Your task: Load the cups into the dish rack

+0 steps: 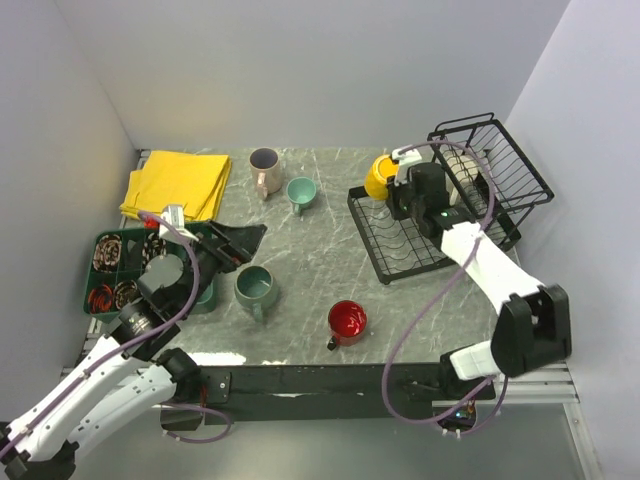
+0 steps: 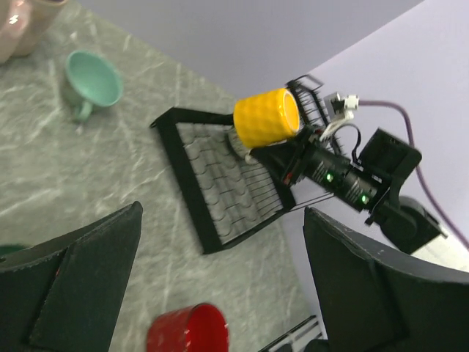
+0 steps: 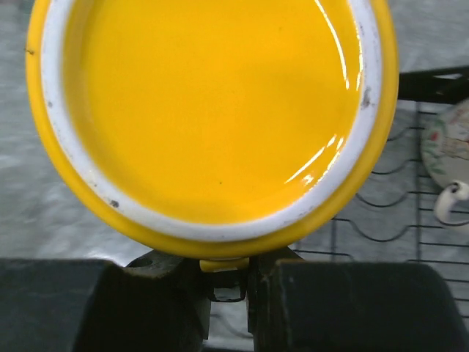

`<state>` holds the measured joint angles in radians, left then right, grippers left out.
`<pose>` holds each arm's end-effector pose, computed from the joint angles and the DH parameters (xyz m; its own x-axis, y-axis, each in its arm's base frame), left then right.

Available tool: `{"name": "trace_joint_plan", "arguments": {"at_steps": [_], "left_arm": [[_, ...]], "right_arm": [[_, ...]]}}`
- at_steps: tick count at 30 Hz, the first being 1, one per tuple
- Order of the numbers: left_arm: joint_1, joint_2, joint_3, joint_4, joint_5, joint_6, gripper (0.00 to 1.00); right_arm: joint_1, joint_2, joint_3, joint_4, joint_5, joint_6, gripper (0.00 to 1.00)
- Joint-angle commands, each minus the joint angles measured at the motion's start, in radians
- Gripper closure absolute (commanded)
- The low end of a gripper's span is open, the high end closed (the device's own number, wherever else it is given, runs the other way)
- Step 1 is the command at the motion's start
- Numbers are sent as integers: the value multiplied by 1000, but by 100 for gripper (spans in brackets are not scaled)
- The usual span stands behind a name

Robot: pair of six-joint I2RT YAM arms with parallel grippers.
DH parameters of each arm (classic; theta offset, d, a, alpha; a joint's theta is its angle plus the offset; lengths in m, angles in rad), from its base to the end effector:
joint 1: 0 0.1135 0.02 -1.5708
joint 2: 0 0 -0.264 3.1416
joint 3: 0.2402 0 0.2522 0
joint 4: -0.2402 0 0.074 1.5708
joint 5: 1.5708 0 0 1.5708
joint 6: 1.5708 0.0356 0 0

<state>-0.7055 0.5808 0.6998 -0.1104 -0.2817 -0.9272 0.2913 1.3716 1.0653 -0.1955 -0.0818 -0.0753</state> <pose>0.1157 -0.0856 0.3479 -0.3250 -0.7325 -0.5981 0.2520 0.5425 -0.8013 0.3013 0.0934 0.3030 -0.4327 -0.2080 -0.8772 -0.3885 0.9211 -0.0268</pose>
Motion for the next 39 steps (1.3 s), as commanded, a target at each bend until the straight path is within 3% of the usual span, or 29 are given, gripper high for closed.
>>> {"name": "trace_joint_plan", "arguments": {"at_steps": [1, 26, 32, 39], "left_arm": [[-3, -51, -43, -69, -40, -1, 4], [-3, -121, -105, -112, -60, -19, 4], [-3, -105, -103, -106, -53, -24, 4], [-2, -101, -98, -106, -50, -25, 4]], "right_arm": [[-4, 79, 13, 159, 169, -96, 100], [-112, 411, 142, 194, 197, -118, 100], [-130, 443, 159, 194, 195, -110, 91], [-158, 480, 191, 176, 189, -109, 72]]}}
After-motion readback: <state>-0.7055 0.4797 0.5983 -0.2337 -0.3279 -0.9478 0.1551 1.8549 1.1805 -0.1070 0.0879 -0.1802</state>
